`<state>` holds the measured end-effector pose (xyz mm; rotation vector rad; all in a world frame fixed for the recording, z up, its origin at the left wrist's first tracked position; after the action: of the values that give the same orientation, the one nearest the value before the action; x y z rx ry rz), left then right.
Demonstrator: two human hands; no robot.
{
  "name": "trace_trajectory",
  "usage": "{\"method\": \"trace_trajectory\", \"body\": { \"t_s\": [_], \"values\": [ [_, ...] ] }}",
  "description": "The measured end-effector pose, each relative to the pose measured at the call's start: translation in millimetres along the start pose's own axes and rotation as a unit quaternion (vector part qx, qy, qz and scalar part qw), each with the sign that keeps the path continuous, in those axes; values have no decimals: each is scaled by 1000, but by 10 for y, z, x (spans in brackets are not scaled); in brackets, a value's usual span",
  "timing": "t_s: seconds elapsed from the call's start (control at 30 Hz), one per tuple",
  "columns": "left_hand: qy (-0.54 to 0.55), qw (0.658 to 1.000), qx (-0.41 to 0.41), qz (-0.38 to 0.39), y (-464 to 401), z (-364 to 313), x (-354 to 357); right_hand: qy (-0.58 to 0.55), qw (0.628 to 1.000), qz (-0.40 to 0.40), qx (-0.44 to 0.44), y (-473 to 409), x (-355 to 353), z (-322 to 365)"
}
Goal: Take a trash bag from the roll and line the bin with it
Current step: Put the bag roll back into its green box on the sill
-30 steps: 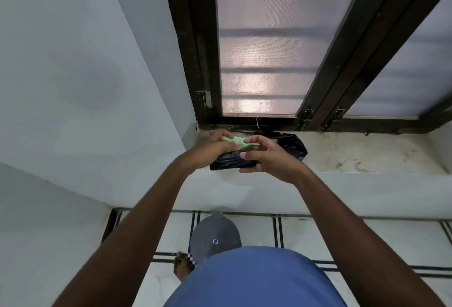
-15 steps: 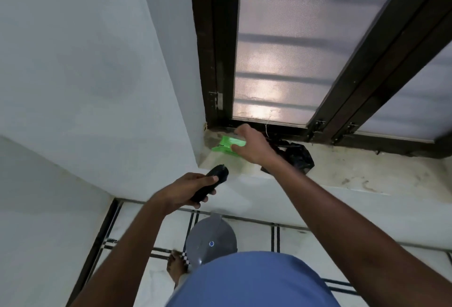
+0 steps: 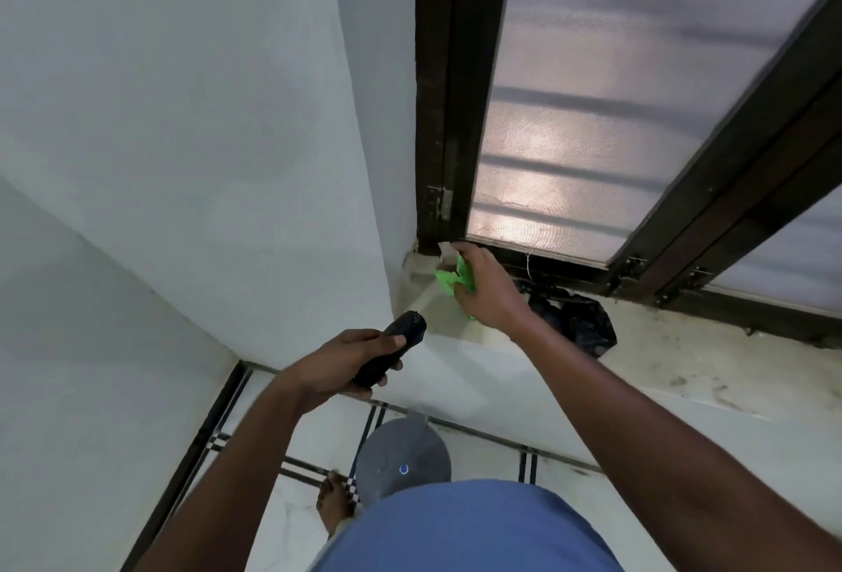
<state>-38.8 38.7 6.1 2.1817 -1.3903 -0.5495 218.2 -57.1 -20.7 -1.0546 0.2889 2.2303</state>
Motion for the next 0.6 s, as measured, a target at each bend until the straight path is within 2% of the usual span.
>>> {"method": "trace_trajectory", "body": {
  "t_s": [0.2,0.33,0.5,0.6],
  "values": [
    [-10,999,30,26,-41,-288,129,-74,995,-48,52,288,-64,-156],
    [-7,997,62,38,-93,-597,227,-81,994,-60,51,399,-121,-183],
    [-18,994,109,7,-288,-955,402,-65,993,-56,77,483,-134,-236],
    [-16,993,119,-11,-379,-1068,499,-111,986,-66,110,545,-121,-254]
  ]
}}
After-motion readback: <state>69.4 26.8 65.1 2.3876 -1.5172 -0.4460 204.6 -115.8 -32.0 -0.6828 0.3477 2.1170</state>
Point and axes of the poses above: each hand's wrist, its own y-axis away from the middle knuckle, its own x-axis out of the palm, z = x × y, the point moved 6 cm from there along -y, towards the middle knuckle, and after that the axes turned 6 degrees about -z, right-handed, at the moved point
